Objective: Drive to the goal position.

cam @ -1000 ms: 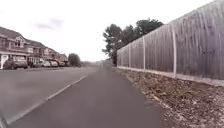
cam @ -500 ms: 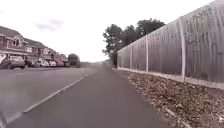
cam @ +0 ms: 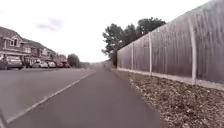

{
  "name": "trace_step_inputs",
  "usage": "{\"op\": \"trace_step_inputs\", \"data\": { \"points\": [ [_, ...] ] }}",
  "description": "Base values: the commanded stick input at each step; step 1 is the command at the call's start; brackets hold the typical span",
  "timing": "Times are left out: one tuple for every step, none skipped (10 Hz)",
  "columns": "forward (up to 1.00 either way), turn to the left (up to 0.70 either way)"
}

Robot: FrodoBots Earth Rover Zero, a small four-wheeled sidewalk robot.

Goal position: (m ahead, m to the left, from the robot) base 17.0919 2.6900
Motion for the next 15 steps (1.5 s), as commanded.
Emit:
{"op": "trace_step_inputs", "data": {
  "points": [
    [1.00,0.00],
    [1.00,0.00],
    [1.00,0.00],
    [1.00,0.00],
    [1.00,0.00],
    [1.00,0.00],
    [1.00,0.00],
    [1.00,0.00],
    [1.00,0.00],
    [1.00,0.00],
    [1.00,0.00],
    [1.00,0.00],
    [1.00,0.00],
    [1.00,0.00],
    [1.00,0.00]
  ]
}}
